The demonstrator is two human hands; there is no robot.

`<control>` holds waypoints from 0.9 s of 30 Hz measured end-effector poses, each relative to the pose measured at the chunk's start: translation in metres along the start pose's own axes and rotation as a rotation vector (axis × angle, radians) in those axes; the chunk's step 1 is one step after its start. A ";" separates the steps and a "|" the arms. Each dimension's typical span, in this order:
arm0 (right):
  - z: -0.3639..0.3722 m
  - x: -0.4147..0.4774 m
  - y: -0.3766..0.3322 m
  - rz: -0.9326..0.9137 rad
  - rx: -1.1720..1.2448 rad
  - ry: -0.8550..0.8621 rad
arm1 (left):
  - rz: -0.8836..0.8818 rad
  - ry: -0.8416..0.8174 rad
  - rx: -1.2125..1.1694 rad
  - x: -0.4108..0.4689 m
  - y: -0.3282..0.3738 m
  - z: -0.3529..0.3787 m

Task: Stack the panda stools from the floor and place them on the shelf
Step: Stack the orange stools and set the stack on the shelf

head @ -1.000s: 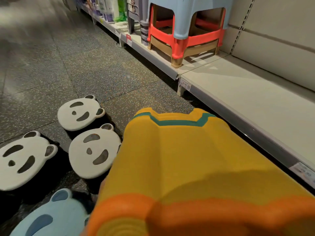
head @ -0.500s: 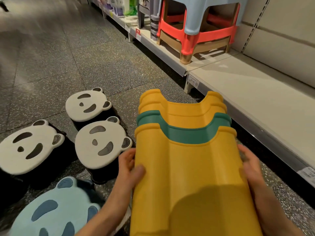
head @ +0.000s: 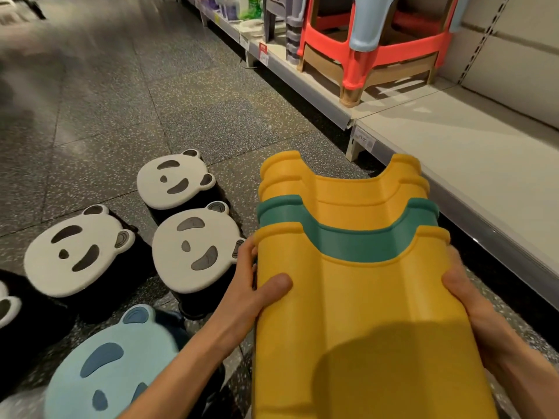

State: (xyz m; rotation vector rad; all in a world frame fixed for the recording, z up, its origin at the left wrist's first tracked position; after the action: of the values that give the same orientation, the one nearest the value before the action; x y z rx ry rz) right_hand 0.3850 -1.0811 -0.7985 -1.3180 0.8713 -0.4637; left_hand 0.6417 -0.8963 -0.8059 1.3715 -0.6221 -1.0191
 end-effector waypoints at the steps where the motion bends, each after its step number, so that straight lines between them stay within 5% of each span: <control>1: 0.000 0.000 -0.006 -0.041 -0.066 -0.019 | 0.007 -0.004 0.019 0.001 0.002 0.000; 11: -0.004 0.014 -0.011 -0.153 -0.281 -0.064 | 0.126 -0.065 0.184 -0.002 0.014 0.002; 27: -0.011 0.008 -0.003 -0.235 -0.130 0.012 | 0.226 -0.082 0.195 0.011 0.025 0.009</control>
State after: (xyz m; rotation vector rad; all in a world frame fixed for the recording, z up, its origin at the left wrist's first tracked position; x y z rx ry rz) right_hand 0.3820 -1.0951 -0.7983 -1.5474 0.7695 -0.6073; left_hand 0.6451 -0.9129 -0.7824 1.3966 -0.9359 -0.8524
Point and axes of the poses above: each hand's wrist, its own x-axis towards the middle knuckle, its own z-axis out of the palm, y = z × x, the point moved 4 cm from there along x, towards the middle knuckle, and after that the axes turned 8 degrees about -x, right-handed, at the moved point
